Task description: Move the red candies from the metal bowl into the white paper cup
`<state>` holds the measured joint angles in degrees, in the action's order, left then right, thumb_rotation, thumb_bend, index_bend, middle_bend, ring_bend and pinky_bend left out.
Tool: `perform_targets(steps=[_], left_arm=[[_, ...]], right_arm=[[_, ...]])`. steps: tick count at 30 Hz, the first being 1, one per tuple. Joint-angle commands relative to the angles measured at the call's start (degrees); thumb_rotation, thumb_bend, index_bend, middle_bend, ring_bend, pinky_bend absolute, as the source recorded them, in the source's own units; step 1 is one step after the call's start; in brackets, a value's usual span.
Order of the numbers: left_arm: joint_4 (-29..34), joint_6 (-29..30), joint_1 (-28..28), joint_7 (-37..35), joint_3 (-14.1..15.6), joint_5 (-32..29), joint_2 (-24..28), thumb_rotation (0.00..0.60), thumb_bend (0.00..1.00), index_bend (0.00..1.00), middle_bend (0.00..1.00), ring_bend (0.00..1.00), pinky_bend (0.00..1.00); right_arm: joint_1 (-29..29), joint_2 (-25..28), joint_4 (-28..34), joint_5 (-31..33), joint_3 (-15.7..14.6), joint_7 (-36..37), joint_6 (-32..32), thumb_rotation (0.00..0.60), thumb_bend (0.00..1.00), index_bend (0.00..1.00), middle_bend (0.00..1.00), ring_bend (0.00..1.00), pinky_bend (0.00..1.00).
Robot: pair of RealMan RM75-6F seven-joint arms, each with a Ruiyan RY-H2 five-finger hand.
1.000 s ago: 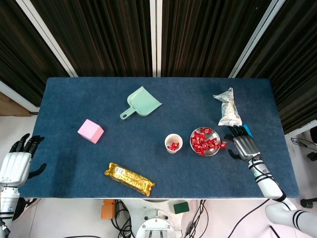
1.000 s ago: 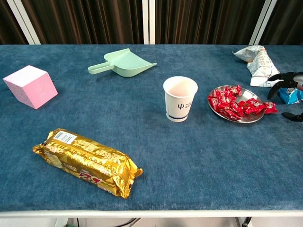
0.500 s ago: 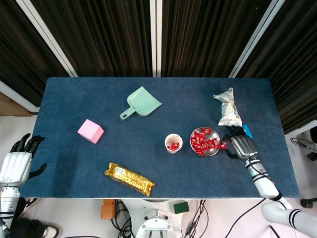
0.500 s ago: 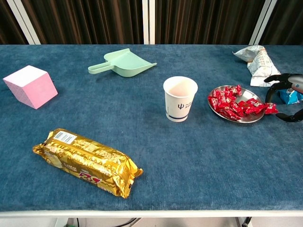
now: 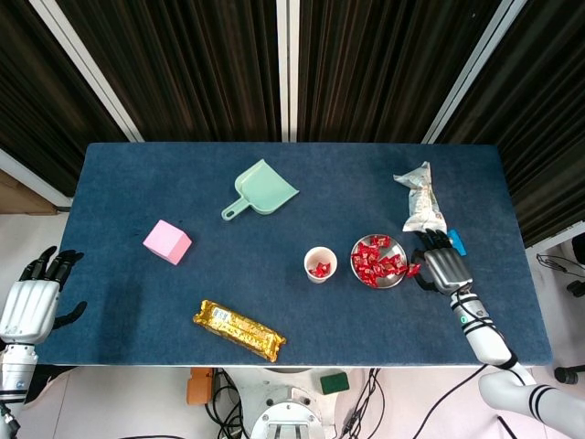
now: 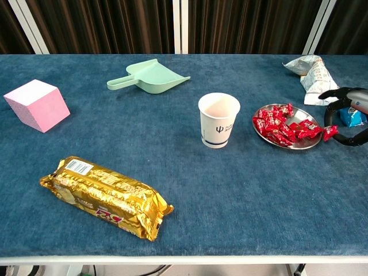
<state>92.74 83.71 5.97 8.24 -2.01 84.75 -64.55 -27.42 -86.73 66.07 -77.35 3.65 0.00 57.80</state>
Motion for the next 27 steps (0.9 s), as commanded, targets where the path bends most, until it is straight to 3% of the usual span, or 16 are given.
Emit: perform_targets(steps=[1, 7, 13, 18, 27], left_arm=[[0.01, 0.0, 0.0, 0.03, 0.02, 0.02, 0.0, 0.6, 0.18, 0.17, 0.15, 0.06, 0.21], [0.04, 0.13, -0.05, 0.17, 0.11, 0.2, -0.06, 0.6, 0.19, 0.17, 0.15, 0.06, 0.21], [0.05, 0.26, -0.1, 0.1, 0.13, 0.3, -0.05, 0.6, 0.18, 0.17, 0.15, 0.06, 0.21], [0.09, 0.16, -0.05, 0.38, 0.19, 0.37, -0.12, 0.6, 0.19, 0.17, 0.15, 0.06, 0.21], [0.07, -0.11, 0.08, 0.48, -0.05, -0.12, -0.15, 0.6, 0.18, 0.17, 0.15, 0.06, 0.21]], right_arm=[[0.09, 0.0, -0.12, -0.1, 0.01, 0.01, 0.09, 0.6, 0.47, 0.61, 0.07, 0.0, 0.0], [0.77, 0.6, 0.21, -0.88, -0.18, 0.13, 1.34, 0.6, 0.48, 0.65, 0.07, 0.0, 0.0], [2.49, 3.91, 4.11, -3.4, 0.06, 0.84, 6.81, 0.6, 0.48, 0.66, 0.07, 0.0, 0.0], [2.24, 7.23, 9.84, -5.56, 1.77, -0.01, 10.65, 0.6, 0.48, 0.68, 0.08, 0.0, 0.0], [-3.29, 7.67, 18.92, -6.47, 6.03, -7.02, 8.8, 0.6, 0.48, 0.68, 0.08, 0.0, 0.0]])
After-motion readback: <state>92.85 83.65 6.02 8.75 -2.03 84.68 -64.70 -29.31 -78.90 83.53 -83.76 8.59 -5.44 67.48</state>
